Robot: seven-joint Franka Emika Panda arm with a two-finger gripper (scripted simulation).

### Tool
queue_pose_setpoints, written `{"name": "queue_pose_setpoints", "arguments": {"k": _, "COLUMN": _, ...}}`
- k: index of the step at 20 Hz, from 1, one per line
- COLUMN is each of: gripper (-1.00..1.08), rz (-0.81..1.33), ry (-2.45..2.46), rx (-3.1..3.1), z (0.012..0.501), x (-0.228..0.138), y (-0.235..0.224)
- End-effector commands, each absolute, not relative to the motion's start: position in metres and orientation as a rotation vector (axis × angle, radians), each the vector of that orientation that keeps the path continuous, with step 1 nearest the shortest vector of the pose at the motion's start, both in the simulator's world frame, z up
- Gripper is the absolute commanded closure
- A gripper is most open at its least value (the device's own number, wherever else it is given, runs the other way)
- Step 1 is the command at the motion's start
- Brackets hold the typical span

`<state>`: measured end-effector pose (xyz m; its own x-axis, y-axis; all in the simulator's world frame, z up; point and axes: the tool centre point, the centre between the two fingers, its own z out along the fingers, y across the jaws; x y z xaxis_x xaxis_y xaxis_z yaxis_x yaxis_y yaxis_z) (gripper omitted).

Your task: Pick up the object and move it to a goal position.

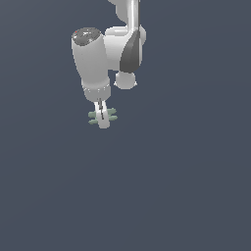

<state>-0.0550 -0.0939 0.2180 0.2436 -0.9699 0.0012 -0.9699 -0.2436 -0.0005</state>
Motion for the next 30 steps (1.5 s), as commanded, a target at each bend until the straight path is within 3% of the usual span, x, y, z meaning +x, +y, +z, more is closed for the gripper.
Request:
{"name": "queue_pose_setpoints", "arguments": {"k": 1, "gripper": 1.08, "rz": 0.001, "ry": -1.931, "rx": 2.476, "z": 0.243, "x": -0.05, "y": -0.107}}
{"name": "queue_pose_setpoints", "arguments": {"k": 16, "gripper": 1.08, "rz": 0.001, "ry": -1.927, "rx": 2.48, "z": 0.365, "x": -0.019, "y": -0.174}}
{"name": "queue_pose_setpoints", "arguments": {"k": 30, "gripper": 1.08, "rz": 0.0, "ry": -1.926, "rx": 2.481, "z": 0.402, "x": -0.007, "y": -0.194}}
